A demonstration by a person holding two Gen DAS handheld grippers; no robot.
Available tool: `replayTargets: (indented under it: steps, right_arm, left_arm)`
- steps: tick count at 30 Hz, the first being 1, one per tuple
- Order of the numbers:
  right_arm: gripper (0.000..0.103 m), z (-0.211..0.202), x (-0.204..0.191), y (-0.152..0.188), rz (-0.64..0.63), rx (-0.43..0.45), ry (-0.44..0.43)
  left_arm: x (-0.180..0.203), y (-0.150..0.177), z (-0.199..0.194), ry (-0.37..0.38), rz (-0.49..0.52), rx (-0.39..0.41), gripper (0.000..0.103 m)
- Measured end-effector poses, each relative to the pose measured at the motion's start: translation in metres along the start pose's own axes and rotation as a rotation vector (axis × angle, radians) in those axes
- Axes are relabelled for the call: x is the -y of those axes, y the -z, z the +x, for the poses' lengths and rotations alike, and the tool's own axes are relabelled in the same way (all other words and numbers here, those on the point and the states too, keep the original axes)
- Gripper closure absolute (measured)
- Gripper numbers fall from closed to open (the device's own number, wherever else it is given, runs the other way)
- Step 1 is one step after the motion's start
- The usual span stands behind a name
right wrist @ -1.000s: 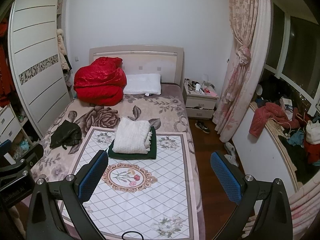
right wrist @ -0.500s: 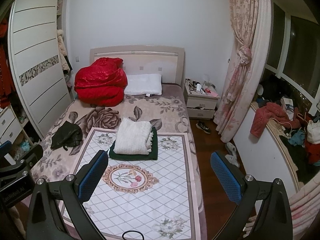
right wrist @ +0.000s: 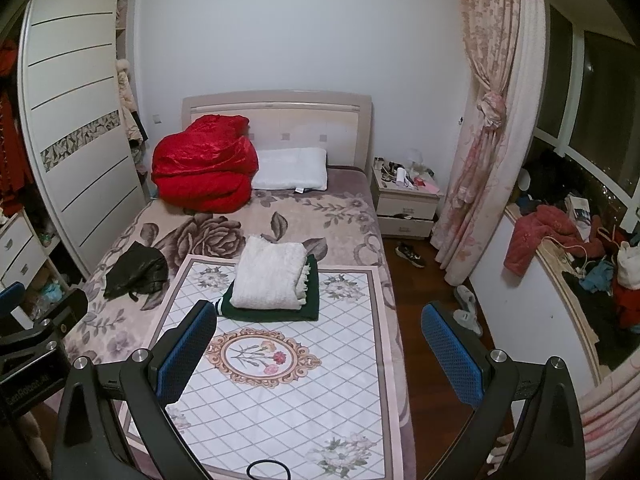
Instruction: Fold large clothes
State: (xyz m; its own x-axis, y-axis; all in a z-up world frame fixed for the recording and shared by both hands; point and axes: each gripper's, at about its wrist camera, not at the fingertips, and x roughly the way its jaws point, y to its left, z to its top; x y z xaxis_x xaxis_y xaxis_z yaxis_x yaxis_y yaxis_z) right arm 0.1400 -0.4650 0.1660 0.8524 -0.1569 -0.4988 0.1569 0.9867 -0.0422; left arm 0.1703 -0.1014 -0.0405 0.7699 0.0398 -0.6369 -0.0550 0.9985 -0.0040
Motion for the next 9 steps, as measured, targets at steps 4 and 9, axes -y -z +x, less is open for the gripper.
replayTargets:
  steps: [4, 9]
  right_arm:
    - [0.000, -0.0029, 0.0009, 0.0048, 0.002, 0.001, 0.004]
    - [0.000, -0.0071, 0.0026, 0.0097, 0.008, 0.001, 0.008]
  left_arm:
    - [-0.0031, 0.0004, 0.0015, -0.003, -0.001, -0.003, 0.000]
    - [-0.0039, -0.0006, 0.0023, -0.004, -0.007, 0.006, 0.000]
